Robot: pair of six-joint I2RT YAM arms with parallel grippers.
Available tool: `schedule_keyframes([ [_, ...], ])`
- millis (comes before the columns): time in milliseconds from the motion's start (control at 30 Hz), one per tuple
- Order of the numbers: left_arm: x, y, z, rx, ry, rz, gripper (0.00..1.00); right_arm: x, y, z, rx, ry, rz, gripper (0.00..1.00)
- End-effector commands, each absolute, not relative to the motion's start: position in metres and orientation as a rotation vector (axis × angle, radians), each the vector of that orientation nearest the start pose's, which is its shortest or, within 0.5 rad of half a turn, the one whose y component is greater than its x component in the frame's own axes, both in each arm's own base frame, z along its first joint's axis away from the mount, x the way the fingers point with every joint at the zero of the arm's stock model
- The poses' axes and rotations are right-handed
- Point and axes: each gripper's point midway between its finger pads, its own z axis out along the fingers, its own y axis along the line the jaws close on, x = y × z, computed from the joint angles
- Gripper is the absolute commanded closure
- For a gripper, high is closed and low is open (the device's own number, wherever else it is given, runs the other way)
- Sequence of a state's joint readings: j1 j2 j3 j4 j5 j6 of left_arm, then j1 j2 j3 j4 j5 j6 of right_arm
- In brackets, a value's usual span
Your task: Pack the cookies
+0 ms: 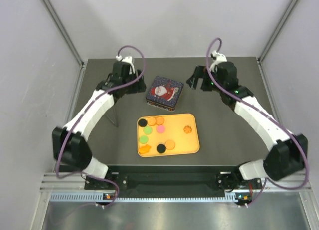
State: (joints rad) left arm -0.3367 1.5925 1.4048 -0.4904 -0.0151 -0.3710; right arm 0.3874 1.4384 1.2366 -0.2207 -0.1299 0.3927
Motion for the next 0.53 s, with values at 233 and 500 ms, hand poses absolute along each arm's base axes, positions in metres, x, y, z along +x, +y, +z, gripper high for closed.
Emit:
schedule_keyframes([
  [233,0.317,-0.146,0.218,0.026,2.196,-0.449,0.26,0.343,0.134,0.225,0.079,1.994,0.449,0.00],
  [500,0.300,-0.147,0.222,0.066,2.183,-0.489,0.25,0.337,0.128,0.220,0.089,1.975,0.432,0.00],
])
